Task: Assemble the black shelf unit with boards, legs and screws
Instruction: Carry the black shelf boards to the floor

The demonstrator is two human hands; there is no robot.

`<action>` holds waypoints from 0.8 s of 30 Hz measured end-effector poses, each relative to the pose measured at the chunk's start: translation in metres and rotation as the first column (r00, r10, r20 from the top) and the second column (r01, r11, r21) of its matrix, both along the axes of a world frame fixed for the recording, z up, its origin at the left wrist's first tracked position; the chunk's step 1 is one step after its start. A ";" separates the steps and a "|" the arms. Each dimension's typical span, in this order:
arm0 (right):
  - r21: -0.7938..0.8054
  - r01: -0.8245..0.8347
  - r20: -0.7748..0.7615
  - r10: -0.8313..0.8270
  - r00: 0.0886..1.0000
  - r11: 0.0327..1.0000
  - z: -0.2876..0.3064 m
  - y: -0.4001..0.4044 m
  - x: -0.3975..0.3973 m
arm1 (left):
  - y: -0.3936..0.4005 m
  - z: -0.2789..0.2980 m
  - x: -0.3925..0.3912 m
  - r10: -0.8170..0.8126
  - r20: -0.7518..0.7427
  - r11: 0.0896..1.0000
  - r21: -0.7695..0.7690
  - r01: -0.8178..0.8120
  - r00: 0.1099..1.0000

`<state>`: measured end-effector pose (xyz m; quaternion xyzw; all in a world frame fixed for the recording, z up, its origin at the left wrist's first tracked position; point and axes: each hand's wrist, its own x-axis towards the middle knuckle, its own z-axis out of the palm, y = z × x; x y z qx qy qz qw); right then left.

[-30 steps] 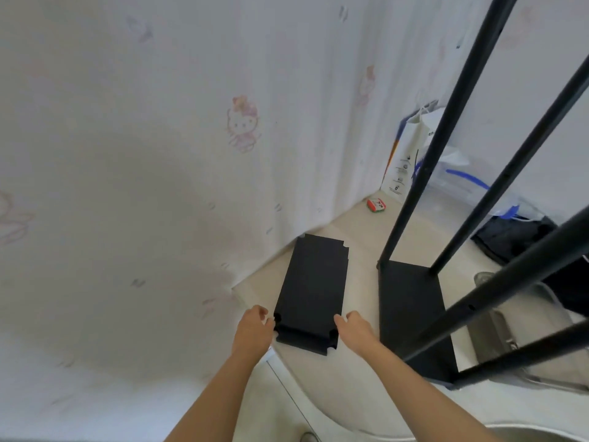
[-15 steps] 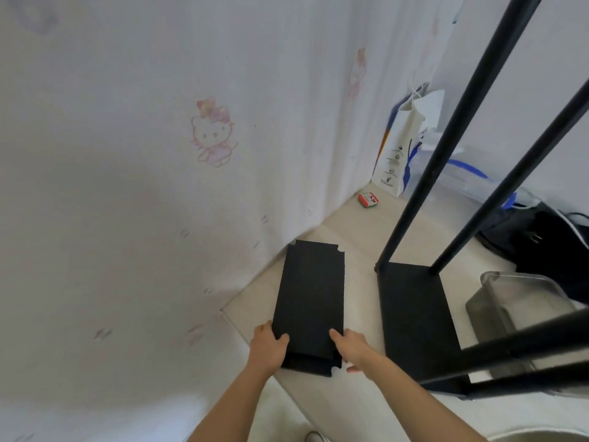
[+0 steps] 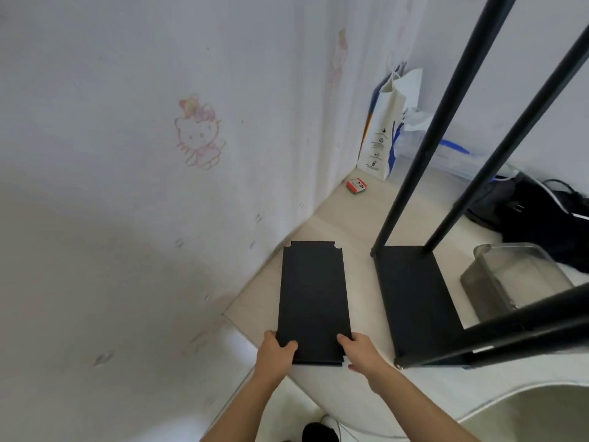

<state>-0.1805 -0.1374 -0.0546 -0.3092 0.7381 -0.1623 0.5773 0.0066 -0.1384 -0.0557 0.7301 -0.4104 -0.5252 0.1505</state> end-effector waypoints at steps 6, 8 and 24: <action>-0.024 0.114 0.060 -0.112 0.992 0.993 0.005 0.006 -0.003 | -0.003 0.004 0.002 0.147 -0.091 0.989 0.011 -0.147 0.985; -0.049 0.118 0.044 -0.115 0.992 0.992 0.007 0.010 -0.004 | -0.005 0.004 0.002 0.179 -0.108 0.984 0.009 -0.179 0.978; 0.058 0.461 0.300 -0.456 0.838 0.886 0.015 0.044 -0.016 | -0.014 0.005 0.022 0.198 -0.387 0.970 0.208 -0.124 0.901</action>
